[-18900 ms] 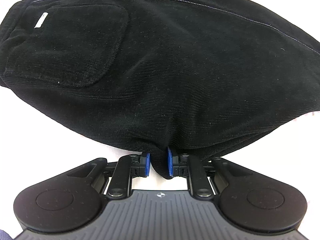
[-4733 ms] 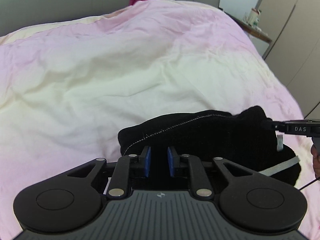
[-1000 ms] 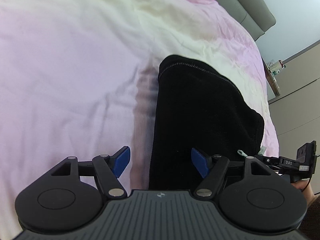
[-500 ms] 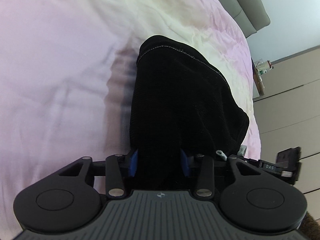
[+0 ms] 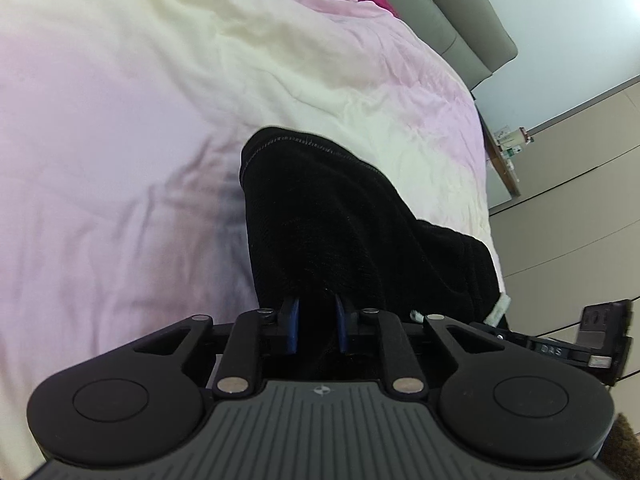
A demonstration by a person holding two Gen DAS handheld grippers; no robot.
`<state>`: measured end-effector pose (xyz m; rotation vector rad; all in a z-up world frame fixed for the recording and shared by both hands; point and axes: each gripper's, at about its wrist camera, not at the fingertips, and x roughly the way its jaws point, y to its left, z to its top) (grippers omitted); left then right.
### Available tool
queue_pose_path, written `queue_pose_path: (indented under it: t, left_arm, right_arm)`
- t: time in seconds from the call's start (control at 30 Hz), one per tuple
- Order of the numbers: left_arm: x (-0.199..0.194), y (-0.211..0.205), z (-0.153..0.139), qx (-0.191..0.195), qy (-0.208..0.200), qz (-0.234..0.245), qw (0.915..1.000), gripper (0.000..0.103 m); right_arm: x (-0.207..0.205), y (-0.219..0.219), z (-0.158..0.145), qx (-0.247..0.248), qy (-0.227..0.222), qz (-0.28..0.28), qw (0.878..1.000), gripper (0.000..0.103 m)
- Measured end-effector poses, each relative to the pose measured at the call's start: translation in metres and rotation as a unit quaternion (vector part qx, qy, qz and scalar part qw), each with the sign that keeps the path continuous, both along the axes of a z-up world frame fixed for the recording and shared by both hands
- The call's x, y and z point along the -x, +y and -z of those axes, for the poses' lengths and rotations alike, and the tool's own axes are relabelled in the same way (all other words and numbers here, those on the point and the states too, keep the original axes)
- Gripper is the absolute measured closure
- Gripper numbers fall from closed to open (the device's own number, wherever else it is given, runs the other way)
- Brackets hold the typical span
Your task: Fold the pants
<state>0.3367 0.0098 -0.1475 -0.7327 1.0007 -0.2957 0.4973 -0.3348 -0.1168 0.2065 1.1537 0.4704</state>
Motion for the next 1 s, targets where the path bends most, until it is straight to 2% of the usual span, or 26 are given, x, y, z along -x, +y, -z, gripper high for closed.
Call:
queue_pose_path:
  t: [0.13, 0.17, 0.2, 0.23, 0.27, 0.3, 0.33, 0.43, 0.53, 0.6, 0.67, 0.73, 0.77, 0.83, 1.0]
  left_arm:
    - [0.026, 0.024, -0.011, 0.018, -0.009, -0.012, 0.9997, 0.092]
    - [0.033, 0.033, -0.015, 0.028, -0.017, -0.017, 0.9993, 0.098]
    - [0.038, 0.043, -0.021, 0.074, -0.032, -0.009, 0.9967, 0.103]
    - [0.043, 0.051, -0.027, 0.109, -0.038, -0.006, 0.9932, 0.103]
    - [0.048, 0.056, -0.04, 0.093, -0.049, -0.007, 0.9944, 0.103]
    - [0.053, 0.059, -0.054, 0.045, -0.062, -0.009, 0.997, 0.103]
    - [0.057, 0.063, -0.062, 0.023, -0.066, -0.008, 0.9975, 0.103]
    - [0.066, 0.09, -0.067, 0.011, -0.06, -0.016, 0.998, 0.103]
    - [0.072, 0.111, -0.058, 0.004, -0.039, -0.025, 0.9989, 0.094]
    - [0.071, 0.111, -0.046, -0.006, -0.024, -0.019, 0.9995, 0.075]
    - [0.07, 0.105, -0.033, -0.009, -0.015, -0.01, 0.9998, 0.067]
    - [0.066, 0.097, -0.021, -0.004, -0.006, -0.001, 1.0, 0.058]
    - [0.062, 0.091, -0.016, -0.005, -0.003, 0.003, 1.0, 0.05]
    - [0.053, 0.08, -0.008, -0.02, 0.001, 0.017, 0.9997, 0.047]
    - [0.029, 0.053, 0.007, -0.068, 0.019, 0.051, 0.9962, 0.036]
  right_arm:
    - [0.024, 0.027, -0.011, 0.005, 0.001, -0.013, 1.0, 0.077]
    - [0.031, 0.033, -0.013, -0.002, -0.002, -0.014, 1.0, 0.078]
    - [0.038, 0.038, -0.015, -0.01, -0.003, -0.012, 1.0, 0.079]
    - [0.048, 0.048, -0.017, -0.02, -0.005, -0.011, 1.0, 0.08]
    - [0.056, 0.052, -0.02, -0.03, -0.008, -0.013, 0.999, 0.08]
    - [0.063, 0.058, -0.022, -0.041, -0.011, -0.019, 0.999, 0.081]
    - [0.068, 0.067, -0.027, -0.049, -0.015, -0.024, 0.998, 0.081]
    - [0.081, 0.088, -0.036, -0.018, -0.022, -0.004, 1.0, 0.081]
    - [0.087, 0.082, -0.033, 0.019, -0.015, 0.021, 0.999, 0.081]
    - [0.086, 0.065, -0.025, 0.03, -0.007, 0.035, 0.999, 0.081]
    - [0.086, 0.057, -0.016, 0.034, 0.001, 0.051, 0.998, 0.08]
    - [0.085, 0.05, -0.008, 0.033, 0.007, 0.061, 0.998, 0.073]
    - [0.083, 0.047, -0.004, 0.034, 0.01, 0.065, 0.997, 0.072]
    - [0.08, 0.041, 0.001, 0.027, 0.02, 0.068, 0.997, 0.068]
    - [0.07, 0.03, 0.018, 0.035, 0.036, 0.048, 0.998, 0.052]
